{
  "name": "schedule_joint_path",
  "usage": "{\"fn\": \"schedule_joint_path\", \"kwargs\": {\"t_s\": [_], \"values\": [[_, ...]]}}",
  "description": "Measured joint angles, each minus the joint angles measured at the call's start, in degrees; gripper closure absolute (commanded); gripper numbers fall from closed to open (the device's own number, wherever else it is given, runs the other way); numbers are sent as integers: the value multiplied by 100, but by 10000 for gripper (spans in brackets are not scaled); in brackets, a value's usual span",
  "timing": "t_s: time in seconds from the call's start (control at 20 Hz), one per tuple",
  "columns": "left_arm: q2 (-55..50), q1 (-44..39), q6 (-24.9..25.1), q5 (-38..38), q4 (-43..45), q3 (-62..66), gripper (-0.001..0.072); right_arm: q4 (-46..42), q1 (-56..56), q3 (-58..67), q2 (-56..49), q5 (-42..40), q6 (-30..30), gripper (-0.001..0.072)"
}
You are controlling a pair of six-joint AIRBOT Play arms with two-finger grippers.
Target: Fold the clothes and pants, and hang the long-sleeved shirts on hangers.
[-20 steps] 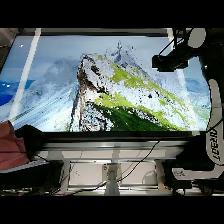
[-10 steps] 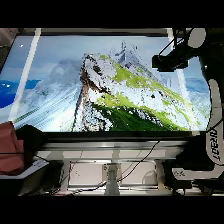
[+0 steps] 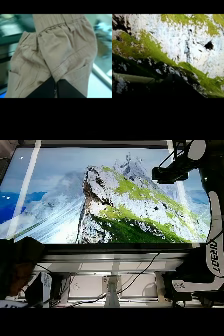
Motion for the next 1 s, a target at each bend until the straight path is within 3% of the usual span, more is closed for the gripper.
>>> {"fn": "schedule_joint_path", "kwargs": {"t_s": [0.45, 0.65, 1.0], "values": [[-44, -3974, 872, 55, -439, 0, 695, 0, 0, 0, 0, 2, 0, 689], [-470, -5466, 885, -26, -459, 0, 697, 0, 0, 0, 0, 0, 0, 688], [-1644, -6610, 868, -415, -446, 0, 699, 0, 0, 0, 0, 2, 0, 689]]}}
